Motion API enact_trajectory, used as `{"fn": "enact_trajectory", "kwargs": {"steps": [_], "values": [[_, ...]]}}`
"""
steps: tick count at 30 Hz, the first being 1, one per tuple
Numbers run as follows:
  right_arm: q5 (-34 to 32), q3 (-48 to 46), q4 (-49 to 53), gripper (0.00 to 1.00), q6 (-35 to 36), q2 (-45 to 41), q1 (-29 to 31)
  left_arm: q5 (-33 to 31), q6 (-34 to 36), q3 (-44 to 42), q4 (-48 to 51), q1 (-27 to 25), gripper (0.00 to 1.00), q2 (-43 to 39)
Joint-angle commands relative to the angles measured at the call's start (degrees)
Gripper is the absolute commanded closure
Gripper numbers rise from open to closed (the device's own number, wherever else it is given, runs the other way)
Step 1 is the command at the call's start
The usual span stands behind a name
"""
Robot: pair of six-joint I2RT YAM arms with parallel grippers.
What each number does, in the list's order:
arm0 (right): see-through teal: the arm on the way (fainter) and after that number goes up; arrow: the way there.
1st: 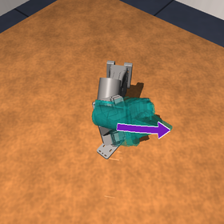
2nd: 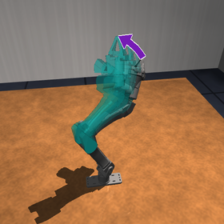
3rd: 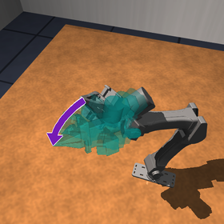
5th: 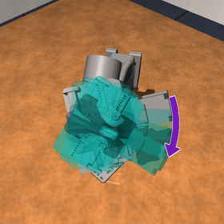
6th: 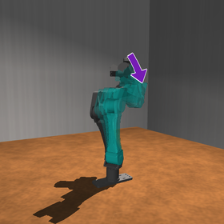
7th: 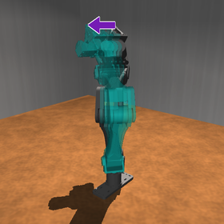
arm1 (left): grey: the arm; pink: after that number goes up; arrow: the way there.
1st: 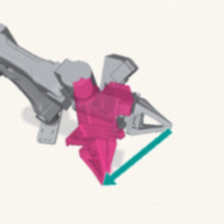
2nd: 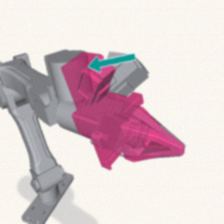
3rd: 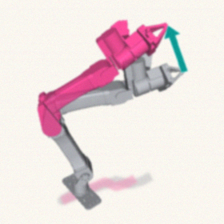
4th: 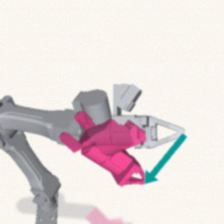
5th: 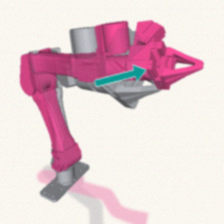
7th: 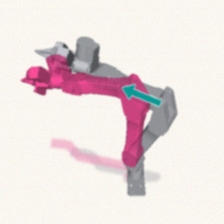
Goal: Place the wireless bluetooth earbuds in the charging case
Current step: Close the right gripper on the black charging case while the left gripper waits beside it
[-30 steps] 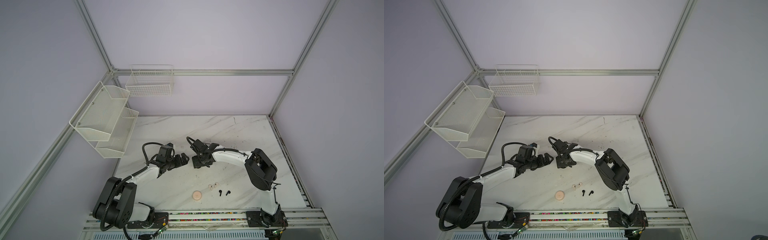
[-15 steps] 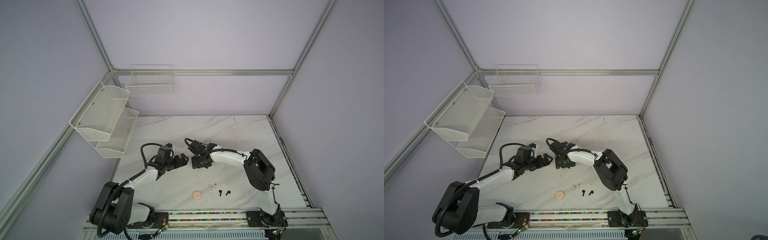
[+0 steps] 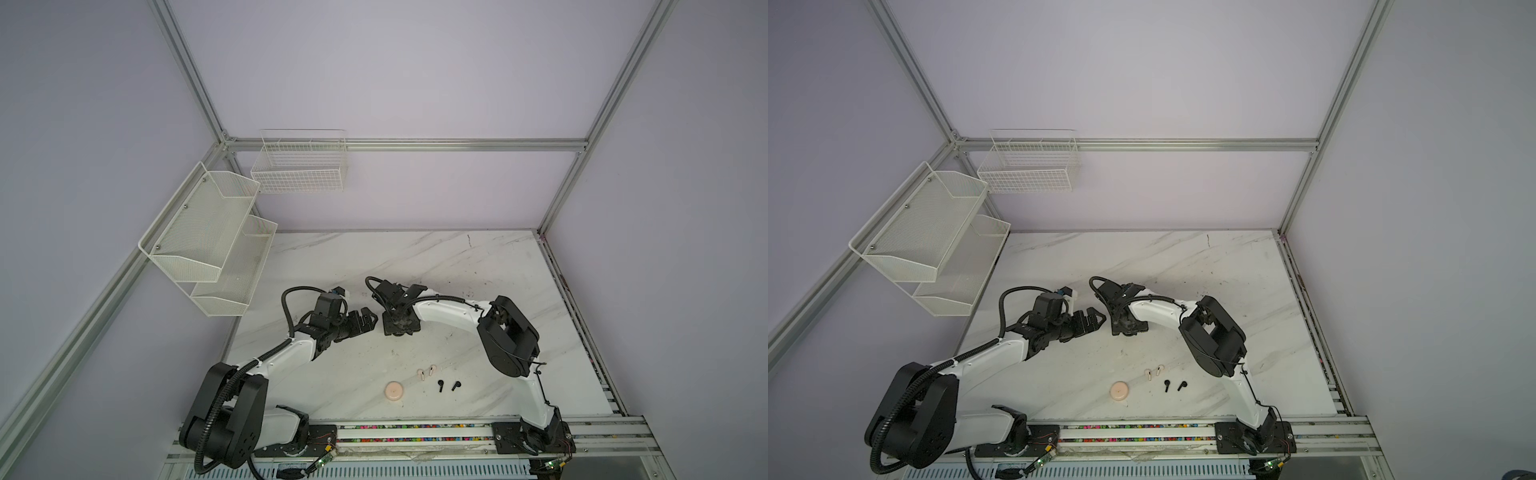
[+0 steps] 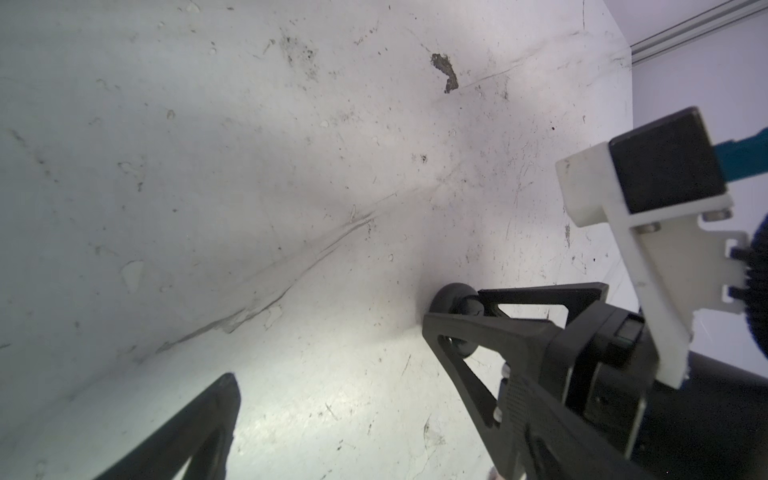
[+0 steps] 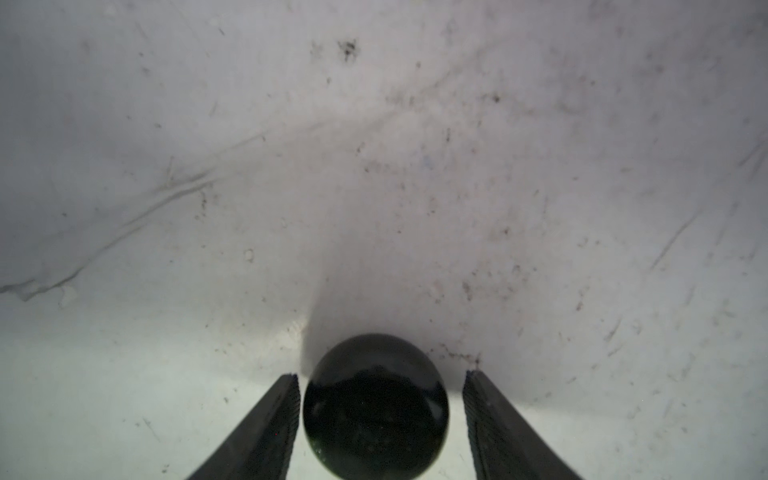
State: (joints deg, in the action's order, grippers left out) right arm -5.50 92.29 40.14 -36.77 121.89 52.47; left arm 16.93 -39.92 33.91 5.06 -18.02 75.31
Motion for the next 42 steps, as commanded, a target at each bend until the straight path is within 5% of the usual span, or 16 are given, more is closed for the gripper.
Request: {"fn": "enact_trajectory", "kwargs": {"steps": [1, 42], "values": [[-1.26, 1.60, 2.80, 0.37, -0.03, 1.72, 0.36, 1.09, -0.25, -1.67, -1.47, 0.18, 0.00, -0.36], [-1.30, 1.75, 3.83, 0.42, 0.37, 2.19, 0.63, 2.24, -0.57, -1.30, -2.44, 0.18, 0.00, 1.63]]}}
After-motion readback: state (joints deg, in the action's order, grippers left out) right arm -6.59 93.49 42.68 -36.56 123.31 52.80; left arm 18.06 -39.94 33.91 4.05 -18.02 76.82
